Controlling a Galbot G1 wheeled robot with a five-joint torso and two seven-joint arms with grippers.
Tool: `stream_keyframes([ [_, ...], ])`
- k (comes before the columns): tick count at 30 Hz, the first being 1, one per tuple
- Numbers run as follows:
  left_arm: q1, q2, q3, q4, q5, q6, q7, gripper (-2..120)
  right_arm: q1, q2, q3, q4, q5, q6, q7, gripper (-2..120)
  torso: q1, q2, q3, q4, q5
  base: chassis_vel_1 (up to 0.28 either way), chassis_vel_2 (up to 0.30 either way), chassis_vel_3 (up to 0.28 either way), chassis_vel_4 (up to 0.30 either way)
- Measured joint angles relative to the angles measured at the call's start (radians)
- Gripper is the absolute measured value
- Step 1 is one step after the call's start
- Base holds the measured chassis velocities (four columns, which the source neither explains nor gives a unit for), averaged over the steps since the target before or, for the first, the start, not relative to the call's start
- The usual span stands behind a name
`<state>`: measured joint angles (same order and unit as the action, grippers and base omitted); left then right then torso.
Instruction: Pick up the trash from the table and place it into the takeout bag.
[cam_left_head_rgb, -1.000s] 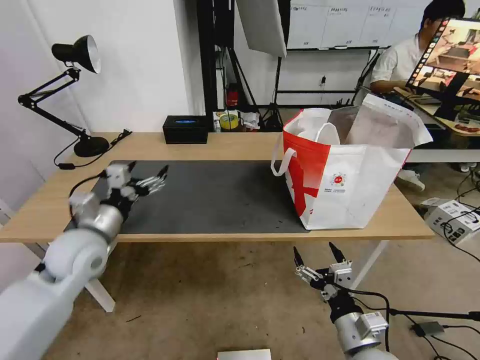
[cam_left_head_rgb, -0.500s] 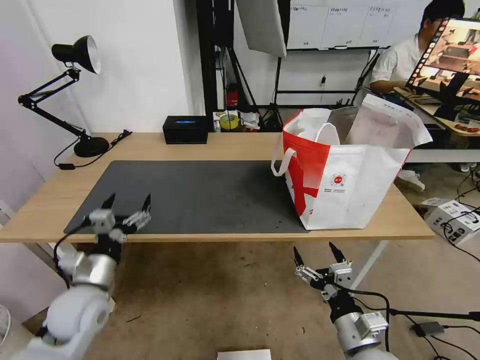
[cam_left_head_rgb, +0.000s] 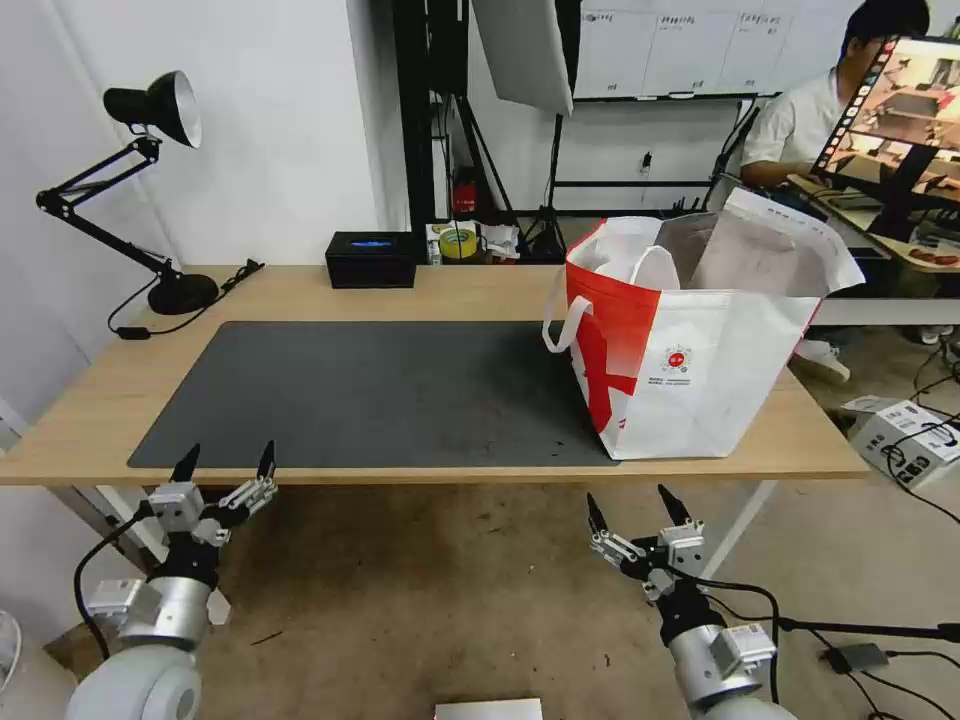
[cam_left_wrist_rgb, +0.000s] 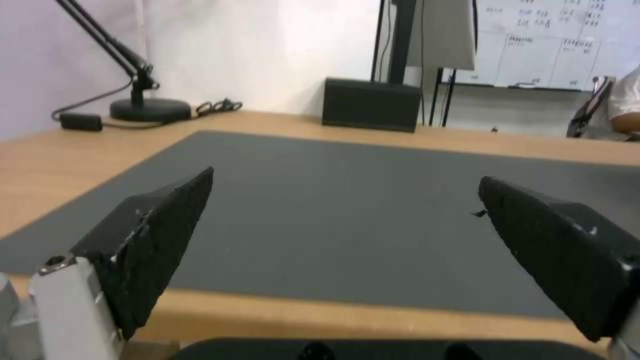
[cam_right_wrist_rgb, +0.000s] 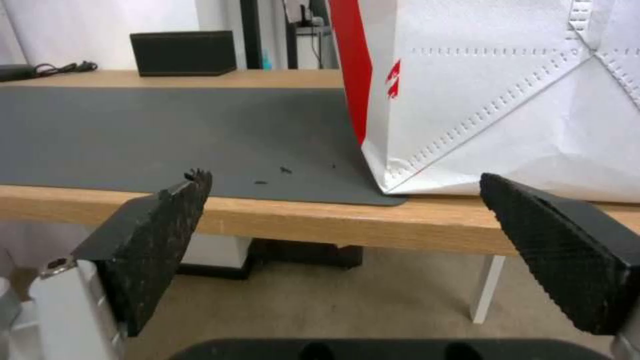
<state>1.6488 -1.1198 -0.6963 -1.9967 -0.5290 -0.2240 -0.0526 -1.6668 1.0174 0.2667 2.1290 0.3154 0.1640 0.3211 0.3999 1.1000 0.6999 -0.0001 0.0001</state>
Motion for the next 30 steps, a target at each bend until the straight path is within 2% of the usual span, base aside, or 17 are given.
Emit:
stream_keyframes([
  [11, 0.049, -0.034, -0.007, 0.019, 0.017, -0.042, 0.027, 100, 0.000, 0.000, 0.000, 0.000, 0.000, 0.000, 0.000, 100, 0.000, 0.000, 0.000, 0.0000, -0.0001, 0.000, 0.000, 0.000, 0.000],
  [30, 0.050, -0.033, -0.009, 0.021, 0.020, -0.043, 0.031, 100, 0.000, 0.000, 0.000, 0.000, 0.000, 0.000, 0.000, 100, 0.000, 0.000, 0.000, 0.0001, -0.0001, 0.000, 0.000, 0.000, 0.000],
])
